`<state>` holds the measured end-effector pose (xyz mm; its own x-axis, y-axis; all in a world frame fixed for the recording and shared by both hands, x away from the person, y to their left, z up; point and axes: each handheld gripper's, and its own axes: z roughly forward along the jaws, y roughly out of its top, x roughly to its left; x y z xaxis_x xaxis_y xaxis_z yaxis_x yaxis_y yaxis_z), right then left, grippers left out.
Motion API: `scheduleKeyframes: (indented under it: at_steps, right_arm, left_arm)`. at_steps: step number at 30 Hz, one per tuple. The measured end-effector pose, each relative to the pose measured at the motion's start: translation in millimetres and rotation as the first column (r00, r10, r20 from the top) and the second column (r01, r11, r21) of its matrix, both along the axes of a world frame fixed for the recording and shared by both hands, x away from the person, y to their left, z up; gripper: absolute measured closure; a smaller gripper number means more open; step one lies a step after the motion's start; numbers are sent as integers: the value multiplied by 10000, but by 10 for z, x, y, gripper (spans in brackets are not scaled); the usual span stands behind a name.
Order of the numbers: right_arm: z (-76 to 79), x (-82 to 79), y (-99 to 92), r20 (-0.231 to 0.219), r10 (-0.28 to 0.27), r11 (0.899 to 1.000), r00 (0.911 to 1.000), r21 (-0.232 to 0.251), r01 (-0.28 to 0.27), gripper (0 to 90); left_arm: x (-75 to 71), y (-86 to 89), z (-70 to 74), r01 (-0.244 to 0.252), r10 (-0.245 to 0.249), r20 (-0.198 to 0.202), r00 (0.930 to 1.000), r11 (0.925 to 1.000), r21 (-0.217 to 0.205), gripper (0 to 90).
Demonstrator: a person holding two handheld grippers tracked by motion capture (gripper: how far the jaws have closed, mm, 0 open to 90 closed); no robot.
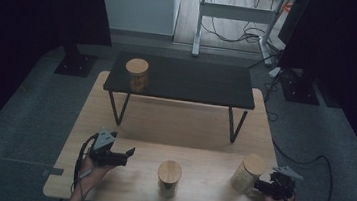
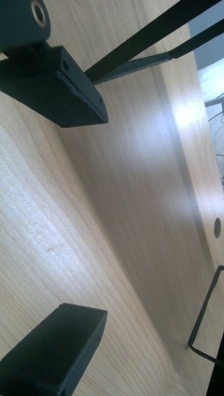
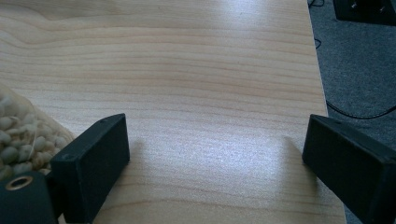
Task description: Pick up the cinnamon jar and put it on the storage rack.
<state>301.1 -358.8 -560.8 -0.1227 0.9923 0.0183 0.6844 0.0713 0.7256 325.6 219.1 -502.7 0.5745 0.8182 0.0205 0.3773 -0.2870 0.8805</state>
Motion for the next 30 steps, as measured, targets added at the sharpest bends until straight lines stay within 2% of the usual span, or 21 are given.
scheduleKeyframes:
  at_steps: [21, 30]
  right_arm:
    - [0, 0, 0, 2, 1, 10000, 10000, 0, -1, 69]
    - [1, 0, -1, 2, 17, 10000, 10000, 11, -17, 66]
  left_arm:
    - [-50, 24, -232, -218, 241, -547, 9982, 9989, 413, 62]
    - [-42, 37, -335, -409, 470, -930, 9946, 9970, 660, 57]
